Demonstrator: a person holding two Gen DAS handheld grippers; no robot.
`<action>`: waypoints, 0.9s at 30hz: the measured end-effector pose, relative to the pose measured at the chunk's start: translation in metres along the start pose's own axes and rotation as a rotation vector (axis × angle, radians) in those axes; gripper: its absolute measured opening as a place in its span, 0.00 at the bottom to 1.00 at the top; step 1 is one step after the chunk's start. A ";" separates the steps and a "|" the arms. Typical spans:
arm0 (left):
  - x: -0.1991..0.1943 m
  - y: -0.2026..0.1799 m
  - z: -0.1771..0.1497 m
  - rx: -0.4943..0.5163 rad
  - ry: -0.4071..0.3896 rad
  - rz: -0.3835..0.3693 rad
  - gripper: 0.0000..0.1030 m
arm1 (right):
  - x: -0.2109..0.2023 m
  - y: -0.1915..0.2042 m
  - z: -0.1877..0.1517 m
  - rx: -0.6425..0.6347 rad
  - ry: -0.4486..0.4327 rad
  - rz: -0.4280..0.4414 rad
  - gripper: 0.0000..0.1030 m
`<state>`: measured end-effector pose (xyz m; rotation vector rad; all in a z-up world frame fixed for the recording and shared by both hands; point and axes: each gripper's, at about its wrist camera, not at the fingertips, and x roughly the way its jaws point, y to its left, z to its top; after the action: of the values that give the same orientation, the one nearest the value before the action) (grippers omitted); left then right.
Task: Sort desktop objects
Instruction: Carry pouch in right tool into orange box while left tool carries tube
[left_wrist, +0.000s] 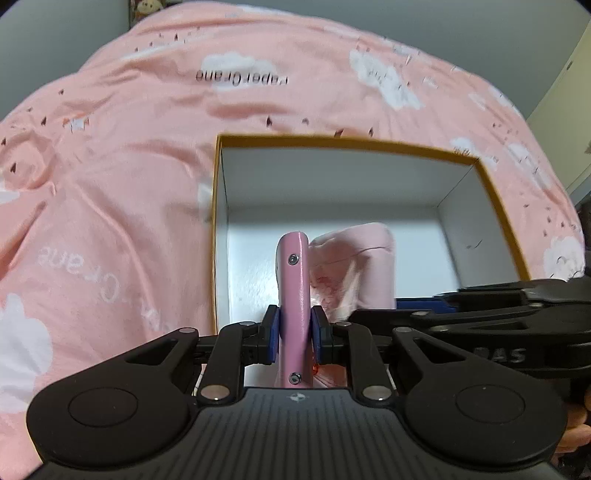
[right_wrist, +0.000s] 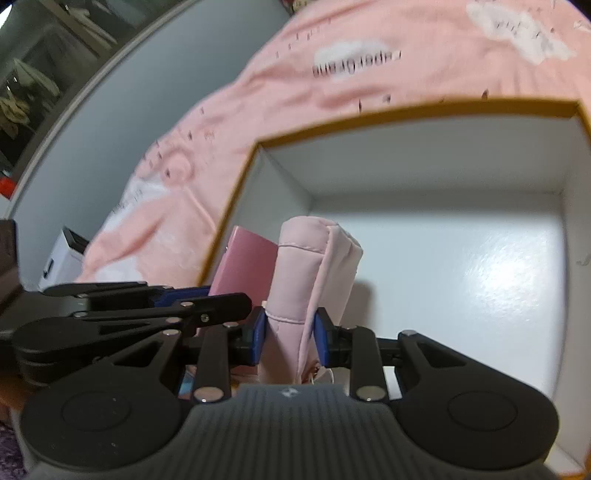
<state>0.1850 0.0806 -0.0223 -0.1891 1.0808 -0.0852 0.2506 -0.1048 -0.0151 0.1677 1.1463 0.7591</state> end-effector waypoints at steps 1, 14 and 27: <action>0.004 0.001 -0.001 -0.001 0.013 0.006 0.19 | 0.007 -0.001 0.000 0.002 0.016 -0.004 0.29; 0.027 0.017 0.001 -0.015 0.089 0.034 0.20 | 0.044 -0.017 0.003 0.049 0.108 0.044 0.30; -0.006 0.028 -0.004 -0.031 -0.005 -0.031 0.35 | 0.043 -0.008 0.005 0.031 0.106 0.028 0.35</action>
<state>0.1778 0.1080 -0.0248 -0.2337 1.0751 -0.0965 0.2664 -0.0829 -0.0492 0.1715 1.2594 0.7832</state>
